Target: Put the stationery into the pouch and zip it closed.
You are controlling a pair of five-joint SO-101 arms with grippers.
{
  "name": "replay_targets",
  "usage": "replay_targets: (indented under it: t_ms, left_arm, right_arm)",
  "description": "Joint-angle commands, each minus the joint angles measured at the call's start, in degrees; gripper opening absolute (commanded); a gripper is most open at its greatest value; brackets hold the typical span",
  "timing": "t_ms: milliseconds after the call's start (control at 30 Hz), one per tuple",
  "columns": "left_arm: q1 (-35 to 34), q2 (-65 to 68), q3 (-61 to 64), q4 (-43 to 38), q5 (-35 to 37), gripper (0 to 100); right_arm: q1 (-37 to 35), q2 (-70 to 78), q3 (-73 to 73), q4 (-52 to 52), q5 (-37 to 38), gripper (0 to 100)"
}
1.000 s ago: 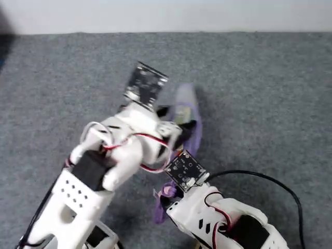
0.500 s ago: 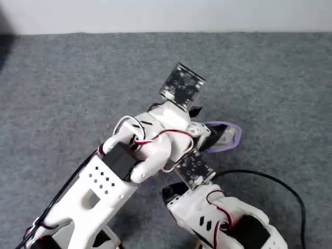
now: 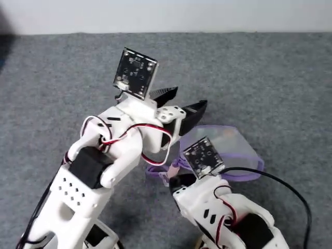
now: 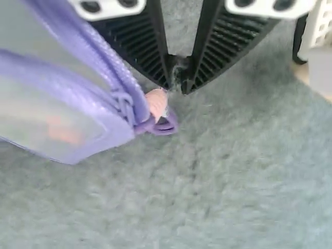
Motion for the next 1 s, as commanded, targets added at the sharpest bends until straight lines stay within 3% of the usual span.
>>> replay_targets:
  t_ms: [0,267,567,967]
  left_arm:
    - [-3.6,-3.08,-2.95,2.55,0.7,24]
    - [-7.47,-4.84,-1.89,10.99,0.7,24]
    - [-7.12,-4.84,7.08,11.08,0.7,24]
    - [-7.03,-4.84,12.53,11.34,0.7,24]
  right_arm:
    - [5.41,0.13,-2.99,0.84,2.81,0.8]
    - [18.15,0.13,-2.73,4.0,9.05,0.8]
    - [39.34,0.04,1.58,3.03,17.93,0.8]
    - [63.43,0.66,13.71,-15.08,22.77,0.8]
